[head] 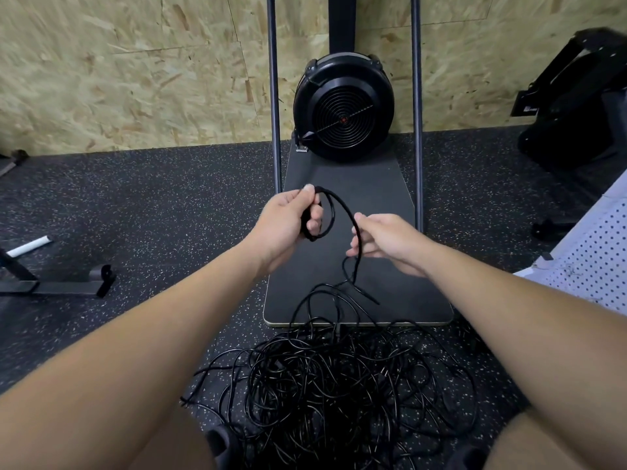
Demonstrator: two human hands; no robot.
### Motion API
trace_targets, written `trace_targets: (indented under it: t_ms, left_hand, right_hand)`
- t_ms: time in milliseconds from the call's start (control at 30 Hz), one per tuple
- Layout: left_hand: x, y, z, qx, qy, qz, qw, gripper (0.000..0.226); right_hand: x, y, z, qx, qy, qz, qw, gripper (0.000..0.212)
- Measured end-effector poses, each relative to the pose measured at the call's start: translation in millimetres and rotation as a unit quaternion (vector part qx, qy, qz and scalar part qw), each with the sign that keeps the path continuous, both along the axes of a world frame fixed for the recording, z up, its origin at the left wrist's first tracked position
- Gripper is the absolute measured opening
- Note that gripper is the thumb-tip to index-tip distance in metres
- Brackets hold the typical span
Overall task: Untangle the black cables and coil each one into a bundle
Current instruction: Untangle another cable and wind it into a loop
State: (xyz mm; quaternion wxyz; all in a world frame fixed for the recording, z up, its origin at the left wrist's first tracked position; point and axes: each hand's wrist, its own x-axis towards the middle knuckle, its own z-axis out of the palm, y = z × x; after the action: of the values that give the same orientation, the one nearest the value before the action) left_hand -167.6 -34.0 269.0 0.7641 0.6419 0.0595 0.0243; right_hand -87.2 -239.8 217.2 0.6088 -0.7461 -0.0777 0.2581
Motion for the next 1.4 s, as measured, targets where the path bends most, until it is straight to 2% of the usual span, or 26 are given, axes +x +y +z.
trace_targets:
  t_ms: [100, 200, 333, 400, 500, 633, 733, 833, 900, 967, 1067, 1133, 1200, 1267, 1400]
  left_hand:
    - [6, 8, -2, -0.052, 0.005, 0.059, 0.997, 0.028]
    - [5, 10, -3, -0.06, 0.017, 0.094, 0.994, 0.029]
    - [1, 6, -3, -0.053, 0.022, 0.098, 0.994, 0.029]
    - [-1, 4, -1, -0.039, 0.019, 0.081, 0.996, 0.028]
    - [-2, 0, 0, -0.026, 0.002, 0.042, 0.999, 0.023]
    - [-2, 0, -3, 0.027, -0.004, 0.038, 0.999, 0.016]
    - [-2, 3, -7, 0.068, -0.015, 0.024, 0.997, 0.016]
    - [-3, 5, -7, 0.109, -0.015, -0.005, 0.994, 0.015]
    - [-6, 4, -4, 0.139, -0.002, -0.022, 0.99, 0.012]
    - [-8, -1, -2, 0.197, 0.005, -0.044, 0.979, 0.015]
    - [-8, -7, 0, 0.229, 0.009, -0.106, 0.968, 0.03]
    - [-9, -9, 0, 0.248, 0.009, -0.148, 0.957, 0.033]
    - [-10, -9, -3, 0.235, 0.014, -0.17, 0.957, 0.026]
    - [-11, -6, -7, 0.216, 0.009, -0.171, 0.961, 0.024]
    - [-14, -1, -5, 0.201, -0.013, -0.16, 0.966, 0.037]
  right_hand:
    - [-6, 1, -3, 0.009, 0.019, 0.026, 0.999, 0.041]
    - [-7, -1, -12, 0.002, 0.036, -0.003, 0.999, 0.043]
    - [-5, 4, -20, 0.033, 0.034, -0.086, 0.995, 0.023]
    - [-3, 9, -24, 0.001, 0.001, -0.102, 0.995, 0.021]
    - [-11, 18, -21, -0.131, -0.092, -0.008, 0.987, 0.029]
    - [-25, 32, -1, -0.266, -0.215, 0.164, 0.925, 0.038]
    - [-29, 30, 18, -0.289, -0.295, 0.249, 0.876, 0.031]
    - [-32, 19, 39, -0.252, -0.361, 0.3, 0.846, 0.006]
    - [-31, 11, 50, -0.22, -0.39, 0.264, 0.854, 0.009]
    - [-28, 2, 59, -0.189, -0.397, 0.187, 0.879, 0.018]
    - [-23, -6, 63, -0.209, -0.421, 0.077, 0.879, 0.037]
    - [-18, -10, 64, -0.201, -0.411, 0.074, 0.886, 0.037]
    - [-13, -15, 65, -0.178, -0.377, 0.125, 0.9, 0.032]
    - [-6, -24, 65, -0.198, -0.364, 0.167, 0.895, 0.035]
    - [10, -43, 50, -0.257, -0.377, 0.102, 0.884, 0.033]
